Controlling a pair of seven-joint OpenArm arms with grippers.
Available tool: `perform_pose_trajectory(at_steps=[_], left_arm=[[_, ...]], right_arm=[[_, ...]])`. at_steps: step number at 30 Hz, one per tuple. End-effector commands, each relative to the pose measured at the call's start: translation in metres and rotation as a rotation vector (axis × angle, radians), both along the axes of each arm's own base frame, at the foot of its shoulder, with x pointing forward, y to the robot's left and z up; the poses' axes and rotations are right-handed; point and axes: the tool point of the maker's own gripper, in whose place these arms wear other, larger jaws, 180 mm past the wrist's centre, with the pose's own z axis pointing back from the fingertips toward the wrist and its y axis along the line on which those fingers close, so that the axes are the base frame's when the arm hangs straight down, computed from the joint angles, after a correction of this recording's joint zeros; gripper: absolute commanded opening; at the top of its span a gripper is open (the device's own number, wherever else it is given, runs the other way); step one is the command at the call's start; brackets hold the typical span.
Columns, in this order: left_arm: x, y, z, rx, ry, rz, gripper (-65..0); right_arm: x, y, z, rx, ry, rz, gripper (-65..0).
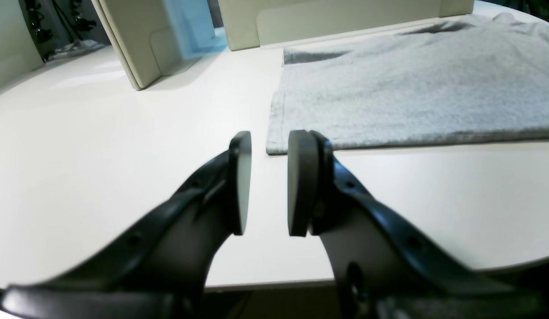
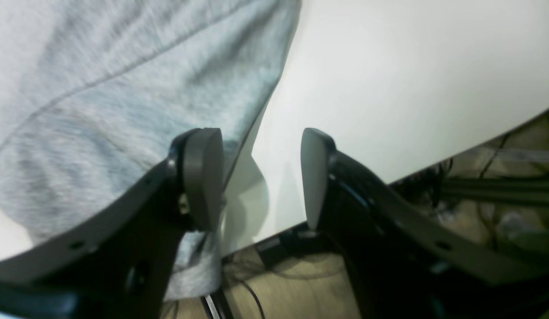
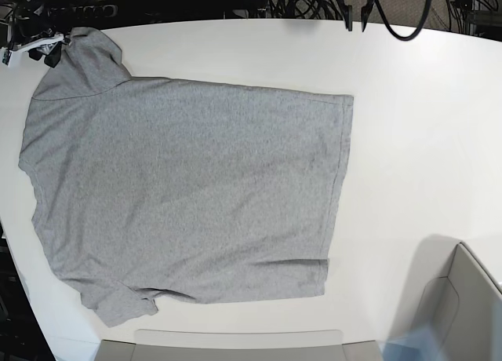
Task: Fold the T-shirt properly
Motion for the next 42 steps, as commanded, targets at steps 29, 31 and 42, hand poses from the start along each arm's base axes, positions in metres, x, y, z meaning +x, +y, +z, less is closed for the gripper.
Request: perform_pose_trajectory(at_steps=[29, 31, 42], left_arm=[[-0.002, 0.000, -0.003, 0.002, 0.029, 0.004, -49.5], [0.002, 0.000, -0.002, 0.001, 0.020, 0.003, -49.5], [0.065, -0.034, 0.011, -0.183, 0.140, 0.013, -42.1]], right_arm=[[-0.055, 0.074, -0.086, 0.206, 0.388, 0.027, -36.5], [-0.064, 0.075, -0.086, 0.217, 0.457, 0.035, -36.5], [-0.050, 0.061, -0.075, 0.142, 0.489, 0.040, -36.5]])
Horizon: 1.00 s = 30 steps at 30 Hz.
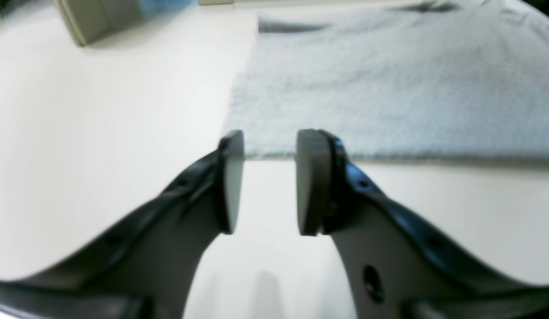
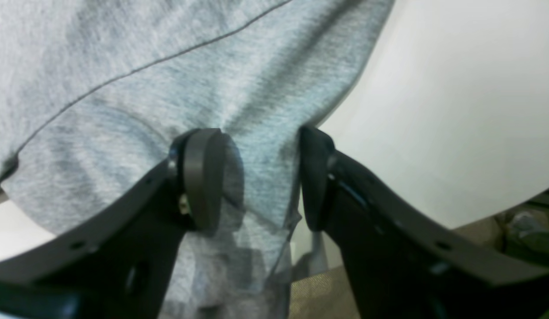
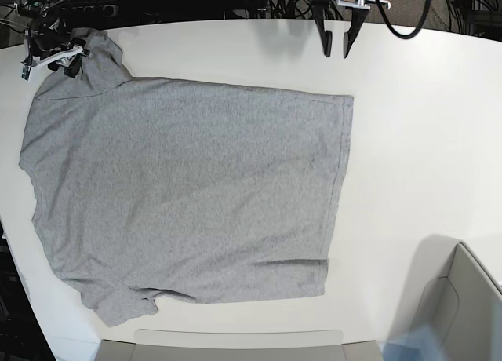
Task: Fold the T-shirt properly
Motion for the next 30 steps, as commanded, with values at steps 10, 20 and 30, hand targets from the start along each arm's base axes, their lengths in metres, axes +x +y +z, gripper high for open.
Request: perform_pose_trajectory(at_steps=[10, 20, 30], left_arm=[[0.059, 0.039, -0.003, -0.455, 0.300, 0.208, -38.1], [0.082, 0.070, -0.030, -0.632, 0.500, 0.242, -38.3], [0.077, 0.037, -0.057, -0.661, 0.599, 0.175, -38.2]], right_arm=[[-0.063, 0.012, -0.036, 0.046, 0.363, 0.038, -36.5], [-0.065, 0.005, -0.034, 0.032, 0.365, 0.034, -36.5], [-0.062, 0.007, -0.034, 0.035, 0.362, 0.038, -36.5]])
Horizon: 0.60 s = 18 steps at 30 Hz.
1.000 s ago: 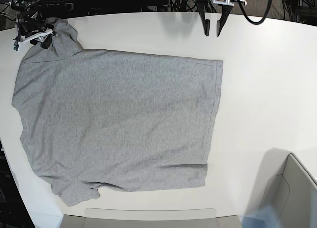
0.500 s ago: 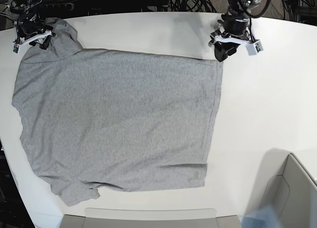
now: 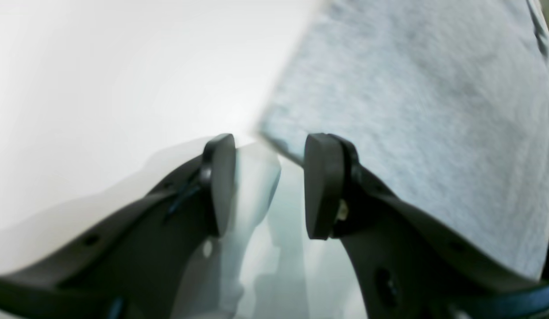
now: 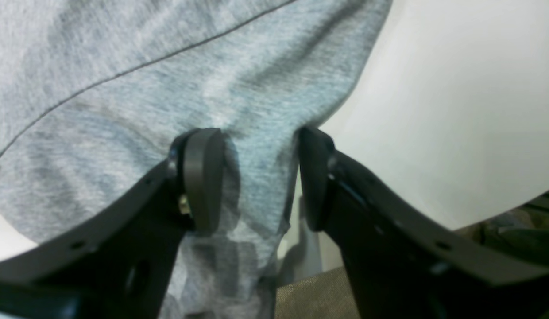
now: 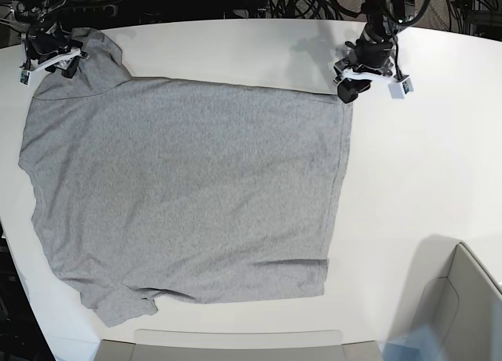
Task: Fold the T-shirt properly
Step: 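Grasp the shirt's other shoulder corner with the left gripper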
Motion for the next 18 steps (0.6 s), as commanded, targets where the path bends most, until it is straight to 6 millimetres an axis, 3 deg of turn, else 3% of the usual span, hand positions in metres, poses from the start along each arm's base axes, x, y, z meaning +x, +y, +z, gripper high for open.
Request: perform_pose_trajectory(at_steps=[1, 4, 9, 12, 15, 18], left_arm=[[-0.001, -0.004, 0.001, -0.009, 0.005, -0.017, -38.2], [0.011, -0.007, -0.001, -0.017, -0.006, -0.020, -38.2], [0.014, -0.007, -0.027, -0.036, 0.046, -0.013, -38.2], [0.015, -0.023, -0.032, -0.061, 0.035, -0.079, -38.3], [0.011, -0.026, -0.036, -0.070, 0.047, -0.083, -38.6], [0.011, -0.023, -0.038, -0.066, 0.051, -0.076, -45.4]], right_arm=[[-0.062, 0.015, -0.036, 0.059, 0.332, 0.022, -36.5], [-0.062, 0.015, -0.036, 0.059, 0.332, 0.022, -36.5], [-0.062, 0.016, -0.036, 0.059, 0.333, 0.024, -36.5], [-0.059, 0.017, -0.036, 0.059, 0.332, 0.036, -36.5], [-0.053, 0.026, -0.039, 0.056, 0.349, 0.092, -36.6], [-0.050, 0.028, -0.041, 0.035, 0.388, 0.124, -41.3]])
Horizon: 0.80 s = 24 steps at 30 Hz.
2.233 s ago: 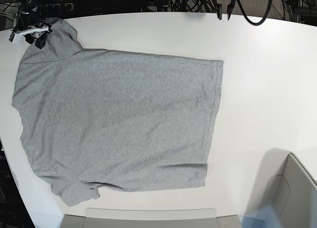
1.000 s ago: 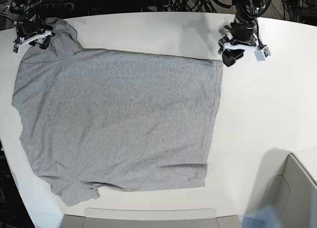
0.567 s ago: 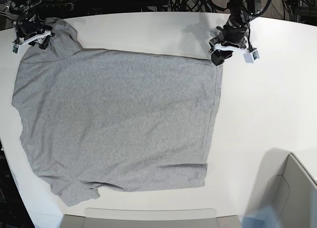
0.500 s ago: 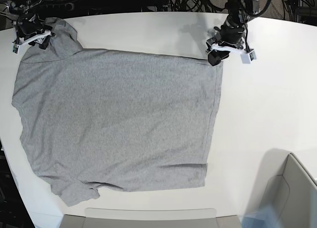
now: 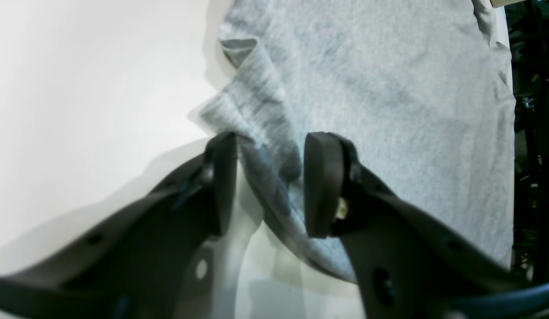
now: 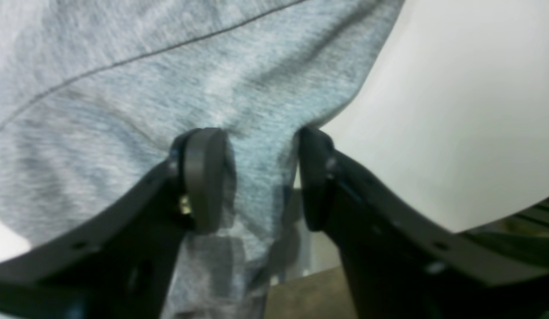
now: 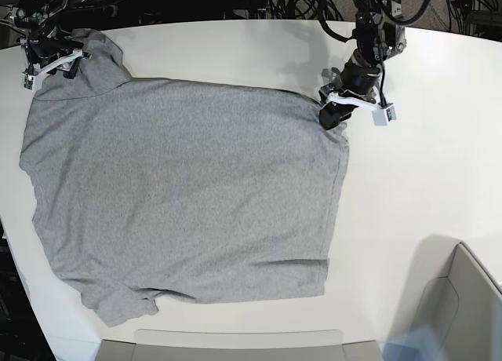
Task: Fold the T-shirt properly
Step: 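Grasp the shirt's other shoulder corner with the left gripper, then lift both shoulders and pull them toward the hem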
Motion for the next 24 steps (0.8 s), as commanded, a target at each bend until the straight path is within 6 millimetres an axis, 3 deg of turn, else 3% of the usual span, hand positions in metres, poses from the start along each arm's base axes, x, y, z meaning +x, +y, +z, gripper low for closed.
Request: perform_pose_trajectory(at_steps=[1, 4, 6, 9, 17, 24], left_arm=[[-0.018, 0.000, -0.014, 0.008, 0.089, -0.018, -49.5], [-0.017, 0.002, -0.014, 0.012, 0.090, -0.011, -63.8], [-0.016, 0.003, -0.011, 0.015, 0.083, -0.013, -65.0], [-0.015, 0.007, -0.007, 0.022, 0.068, -0.007, -65.0], [-0.041, 0.066, 0.012, 0.119, 0.056, 0.110, -65.0], [-0.056, 0.085, 0.034, 0.172, 0.001, 0.081, -65.0]], right_arm=[[-0.059, 0.022, -0.038, 0.063, 0.335, 0.023, -45.3], [-0.054, 0.020, -0.037, 0.050, 0.340, 0.024, -58.7], [-0.054, 0.015, -0.033, 0.025, 0.351, 0.023, -65.0], [-0.046, 0.011, -0.021, -0.035, 0.353, 0.052, -65.0], [-0.034, 0.000, 0.023, -0.174, 0.280, 0.045, -65.0], [-0.031, -0.001, 0.042, -0.239, 0.264, 0.078, -65.0]])
